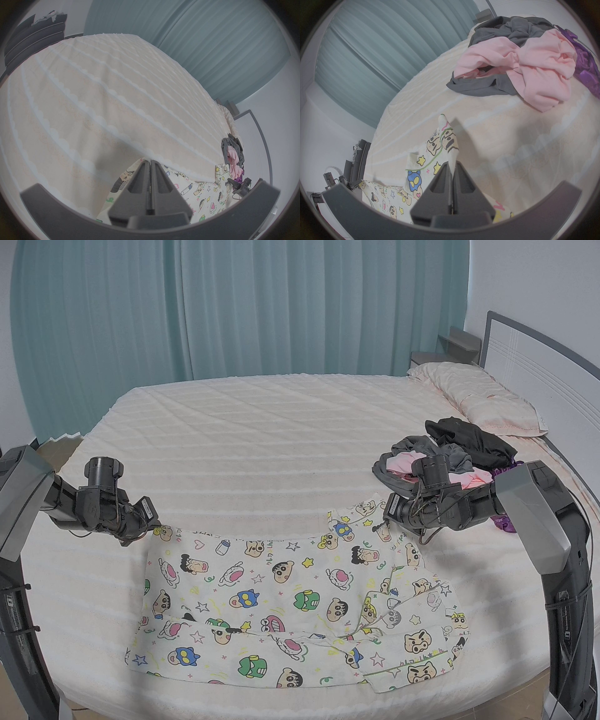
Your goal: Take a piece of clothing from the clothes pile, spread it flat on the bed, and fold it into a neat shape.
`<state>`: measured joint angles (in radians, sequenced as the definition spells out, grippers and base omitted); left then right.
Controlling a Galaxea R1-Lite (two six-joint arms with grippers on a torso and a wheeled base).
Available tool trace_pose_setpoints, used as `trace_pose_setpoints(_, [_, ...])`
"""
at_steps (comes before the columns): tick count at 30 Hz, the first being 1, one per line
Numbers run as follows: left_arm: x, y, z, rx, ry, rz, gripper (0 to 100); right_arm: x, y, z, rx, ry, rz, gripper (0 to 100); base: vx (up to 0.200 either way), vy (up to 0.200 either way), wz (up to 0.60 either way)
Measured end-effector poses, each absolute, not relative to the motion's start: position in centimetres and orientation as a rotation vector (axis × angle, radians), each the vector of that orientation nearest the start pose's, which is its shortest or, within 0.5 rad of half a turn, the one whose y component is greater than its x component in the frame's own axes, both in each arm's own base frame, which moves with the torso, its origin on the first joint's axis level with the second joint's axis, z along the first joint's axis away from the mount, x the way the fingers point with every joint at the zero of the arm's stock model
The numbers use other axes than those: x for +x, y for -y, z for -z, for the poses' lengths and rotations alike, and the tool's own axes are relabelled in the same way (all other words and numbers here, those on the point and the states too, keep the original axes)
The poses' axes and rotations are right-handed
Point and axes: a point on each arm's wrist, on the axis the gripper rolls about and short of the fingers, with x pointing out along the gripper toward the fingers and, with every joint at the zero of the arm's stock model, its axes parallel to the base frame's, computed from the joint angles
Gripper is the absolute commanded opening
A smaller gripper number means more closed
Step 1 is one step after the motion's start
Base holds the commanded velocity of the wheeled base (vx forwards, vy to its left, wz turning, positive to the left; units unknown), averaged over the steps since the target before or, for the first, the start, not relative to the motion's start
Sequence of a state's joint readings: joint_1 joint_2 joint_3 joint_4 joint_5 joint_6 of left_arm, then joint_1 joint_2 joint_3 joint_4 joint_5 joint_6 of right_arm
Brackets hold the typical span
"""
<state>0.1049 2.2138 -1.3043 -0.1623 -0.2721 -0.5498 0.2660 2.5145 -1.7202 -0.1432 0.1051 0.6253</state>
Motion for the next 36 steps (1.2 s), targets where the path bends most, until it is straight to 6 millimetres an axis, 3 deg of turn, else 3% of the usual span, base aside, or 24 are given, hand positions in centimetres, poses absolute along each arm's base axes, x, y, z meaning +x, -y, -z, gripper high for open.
trace_pose_setpoints(10, [41.7,-4.8,-8.8,-0.673,-0.737,-0.063,0,47.5,-13.0,-4.8,0.567,-0.645,-0.183,0,0.000,0.000,0.00])
trace_pose_setpoints(23, [41.7,-5.7,-9.4,-0.679,-0.712,-0.077,0,47.0,-12.3,-5.2,0.569,-0.641,-0.173,0,0.000,0.000,0.00])
trace_pose_setpoints(36, [40.9,-5.7,-9.4,-0.676,-0.728,-0.077,0,45.1,-12.0,-6.5,0.565,-0.655,-0.208,0,0.000,0.000,0.00])
